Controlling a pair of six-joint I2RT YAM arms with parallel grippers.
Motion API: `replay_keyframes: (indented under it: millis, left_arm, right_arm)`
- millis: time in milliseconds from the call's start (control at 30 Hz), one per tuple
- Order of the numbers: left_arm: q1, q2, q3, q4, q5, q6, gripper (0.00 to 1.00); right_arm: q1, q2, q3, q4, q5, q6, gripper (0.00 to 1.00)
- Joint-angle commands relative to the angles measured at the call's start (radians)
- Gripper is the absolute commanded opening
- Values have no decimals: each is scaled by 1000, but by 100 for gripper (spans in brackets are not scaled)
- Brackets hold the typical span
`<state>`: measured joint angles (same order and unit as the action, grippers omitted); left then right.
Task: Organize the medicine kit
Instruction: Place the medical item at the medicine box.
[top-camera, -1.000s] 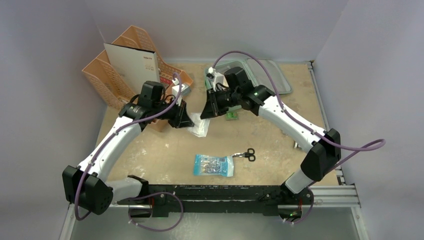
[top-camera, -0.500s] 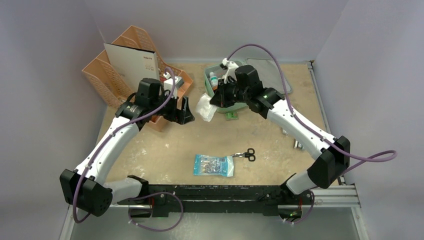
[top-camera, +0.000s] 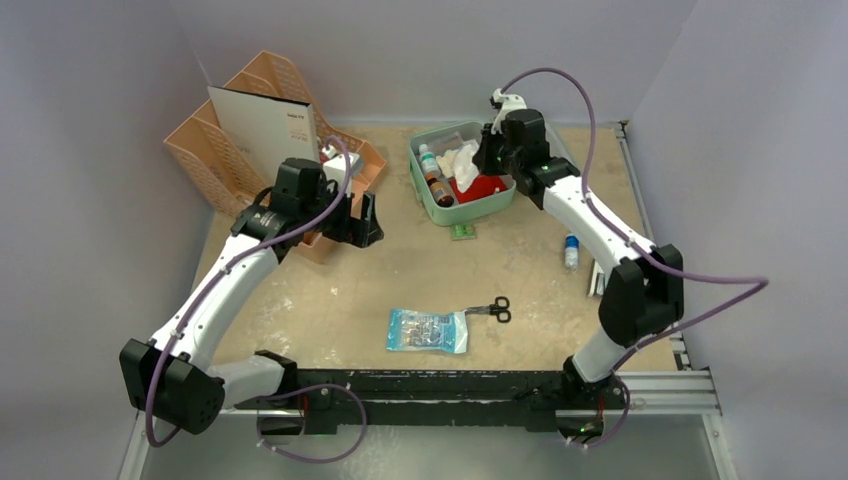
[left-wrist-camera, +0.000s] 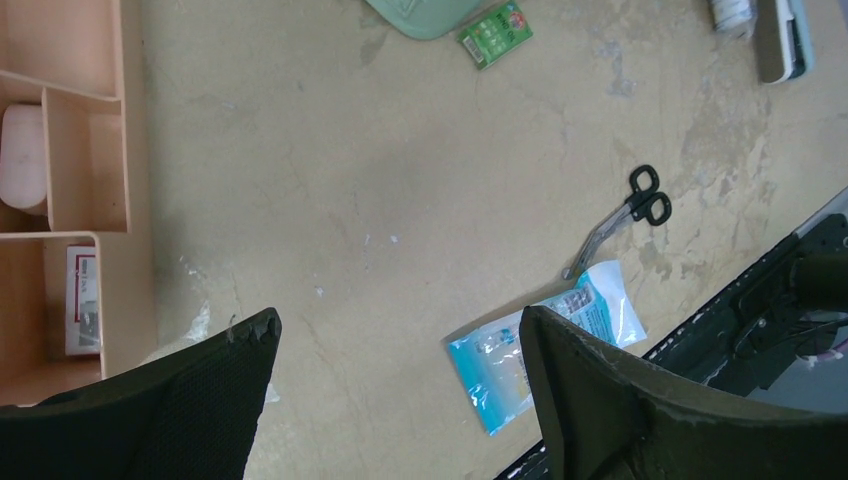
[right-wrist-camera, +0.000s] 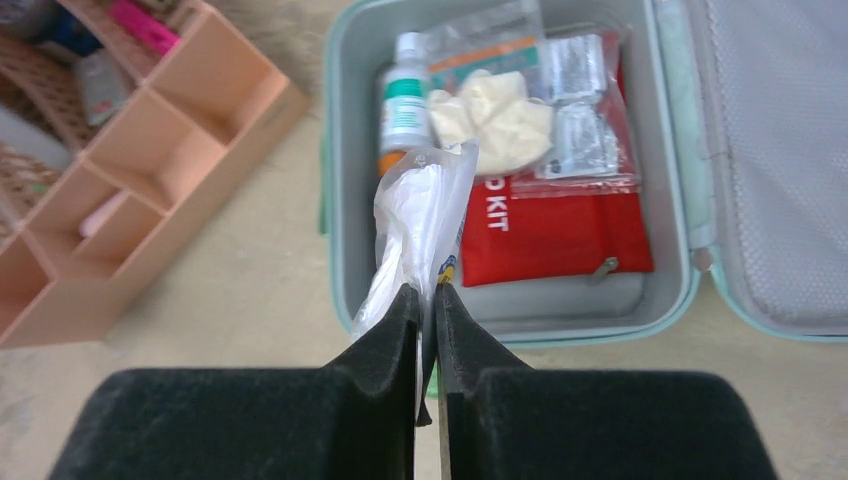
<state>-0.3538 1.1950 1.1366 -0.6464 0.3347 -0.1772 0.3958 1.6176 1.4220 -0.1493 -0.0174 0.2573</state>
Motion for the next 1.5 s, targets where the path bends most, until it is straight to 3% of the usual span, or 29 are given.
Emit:
replay_keyframes:
  millis: [0, 300, 833, 1100, 1467]
  left_arm:
    - [6, -36, -41, 16, -32, 34, 88]
    - [6, -50, -61, 21, -30, 50, 88]
    - [6, -62, -61, 20, -55, 50, 89]
    - [6, -58, -58, 16, -72, 49, 89]
    - [6, -66, -60, 16, -86, 46, 89]
  right_arm:
    - [-47, 75, 56, 66, 40, -56, 8]
    - [-143, 236, 114, 124, -55, -67, 8]
    - [-197, 345, 112, 146, -90, -36, 15]
    - [-199, 309, 104, 107, -19, -49, 34]
    - [-202, 252, 134, -11, 6, -39, 35]
